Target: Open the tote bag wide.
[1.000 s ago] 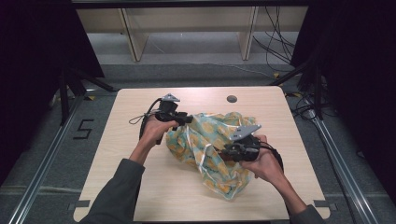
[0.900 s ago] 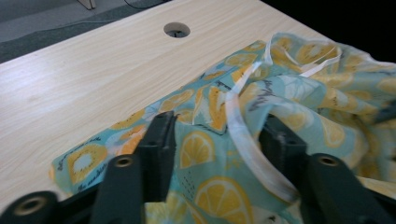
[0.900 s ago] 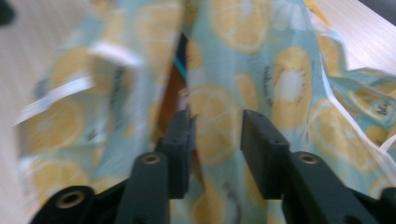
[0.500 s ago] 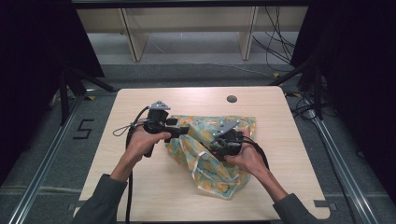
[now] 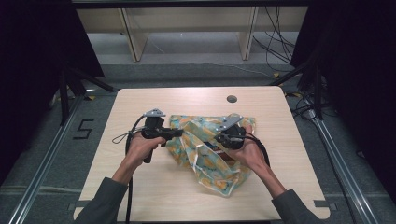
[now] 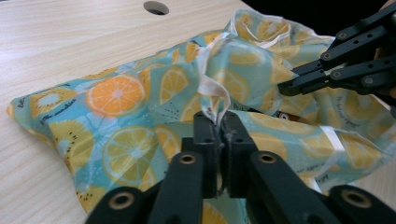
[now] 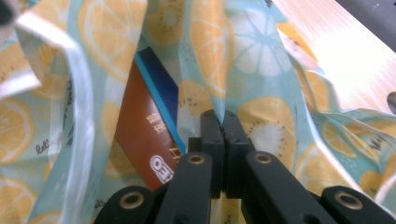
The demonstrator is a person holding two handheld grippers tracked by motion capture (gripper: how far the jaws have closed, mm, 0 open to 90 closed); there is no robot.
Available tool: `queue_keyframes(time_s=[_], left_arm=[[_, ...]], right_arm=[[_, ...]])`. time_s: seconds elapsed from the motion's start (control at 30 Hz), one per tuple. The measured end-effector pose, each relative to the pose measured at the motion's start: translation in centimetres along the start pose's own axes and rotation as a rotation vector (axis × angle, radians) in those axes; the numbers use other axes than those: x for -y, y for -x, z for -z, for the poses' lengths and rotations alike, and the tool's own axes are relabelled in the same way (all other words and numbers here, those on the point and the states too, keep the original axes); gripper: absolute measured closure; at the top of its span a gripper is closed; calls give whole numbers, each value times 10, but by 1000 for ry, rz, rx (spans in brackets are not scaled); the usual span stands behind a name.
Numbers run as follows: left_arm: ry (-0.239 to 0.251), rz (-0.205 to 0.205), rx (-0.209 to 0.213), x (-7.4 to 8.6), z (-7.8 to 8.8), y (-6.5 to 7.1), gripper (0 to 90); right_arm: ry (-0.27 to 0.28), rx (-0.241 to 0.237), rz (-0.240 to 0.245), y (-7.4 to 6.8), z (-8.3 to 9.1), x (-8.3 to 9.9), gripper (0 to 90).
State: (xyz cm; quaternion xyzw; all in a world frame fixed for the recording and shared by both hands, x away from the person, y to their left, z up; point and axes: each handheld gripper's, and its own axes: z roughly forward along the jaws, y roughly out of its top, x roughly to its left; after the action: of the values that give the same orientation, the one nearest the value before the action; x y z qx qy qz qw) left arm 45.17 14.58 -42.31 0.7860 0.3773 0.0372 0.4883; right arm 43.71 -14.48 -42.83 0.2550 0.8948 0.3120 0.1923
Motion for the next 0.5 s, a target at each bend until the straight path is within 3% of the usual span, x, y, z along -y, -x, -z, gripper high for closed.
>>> queue_keyframes(time_s=[0.07,0.23,0.4,0.5], left_arm=[[8,1,10,2,4,-3,875],[-1,-9,11,11,14,-6,876],[-67,-51,-11,34,16,-8,882],[-133,-64,-19,51,10,-11,882]], right_arm=[[5,-14,-8,3,1,1,900],[8,16,-33,14,3,4,900],[17,26,-91,30,3,7,900],[41,65,-144,42,3,6,900]])
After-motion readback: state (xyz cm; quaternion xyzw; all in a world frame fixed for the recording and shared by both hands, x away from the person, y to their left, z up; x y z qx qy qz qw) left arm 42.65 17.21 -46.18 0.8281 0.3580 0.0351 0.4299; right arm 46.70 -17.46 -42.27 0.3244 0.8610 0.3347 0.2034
